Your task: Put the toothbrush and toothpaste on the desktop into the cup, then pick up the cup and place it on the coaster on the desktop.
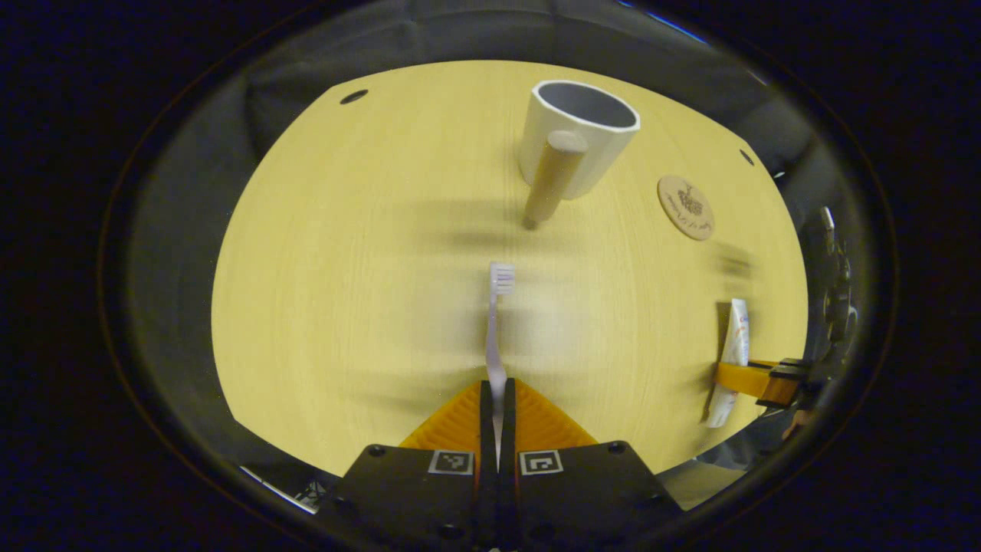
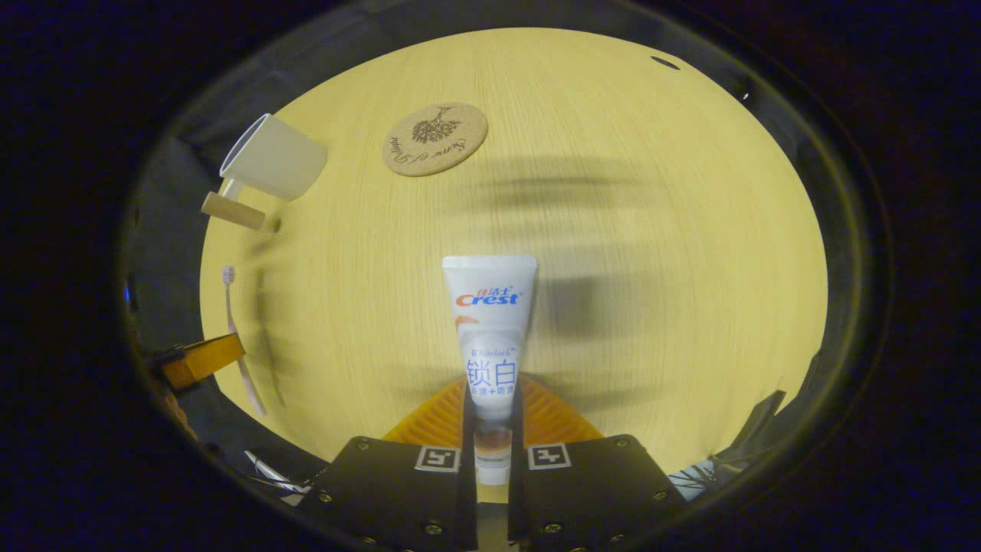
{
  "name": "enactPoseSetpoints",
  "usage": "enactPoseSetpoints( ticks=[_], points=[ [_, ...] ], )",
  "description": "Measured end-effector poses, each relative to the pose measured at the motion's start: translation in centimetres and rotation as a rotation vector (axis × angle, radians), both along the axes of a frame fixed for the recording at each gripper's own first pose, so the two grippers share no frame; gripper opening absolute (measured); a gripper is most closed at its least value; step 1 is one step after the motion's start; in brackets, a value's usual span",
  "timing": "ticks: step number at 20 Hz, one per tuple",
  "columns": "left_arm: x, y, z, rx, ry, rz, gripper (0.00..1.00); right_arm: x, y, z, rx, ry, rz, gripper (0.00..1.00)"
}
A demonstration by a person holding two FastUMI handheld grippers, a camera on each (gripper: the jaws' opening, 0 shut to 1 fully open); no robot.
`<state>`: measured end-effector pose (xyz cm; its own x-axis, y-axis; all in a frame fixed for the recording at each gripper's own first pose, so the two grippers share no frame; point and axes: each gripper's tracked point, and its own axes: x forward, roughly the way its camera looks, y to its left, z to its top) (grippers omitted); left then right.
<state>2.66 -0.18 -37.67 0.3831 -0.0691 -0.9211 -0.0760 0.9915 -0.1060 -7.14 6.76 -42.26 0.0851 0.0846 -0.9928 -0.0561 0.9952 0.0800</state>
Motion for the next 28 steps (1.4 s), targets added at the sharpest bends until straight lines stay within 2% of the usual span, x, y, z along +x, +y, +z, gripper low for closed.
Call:
enactPoseSetpoints(
  ticks=[5,12,16,25,28],
  points=[
    [1.8,0.8,5.5,-0.076,-0.114,0.077,0.08,0.0,0.0,0.4,0.023,-0.012,-0.012,0.18],
    [8.8,1.9,12.4,-0.147,-0.316,0.097,0.08,0.3,-0.1,2.7,0.063,-0.049,-0.031,0.18],
    [14.6,2.2,15.4,-0.139,-0.436,0.066,0.07,0.2,-0.2,3.9,0.089,-0.075,-0.051,0.18],
    [23.4,-1.9,15.2,-0.146,-0.569,-0.045,0.07,-0.5,-1.6,5.4,0.127,-0.111,-0.126,0.18],
    [26.1,-2.6,14.8,-0.140,-0.613,-0.051,0.08,-0.7,-2.6,5.8,0.132,-0.117,-0.170,0.17]
  ],
)
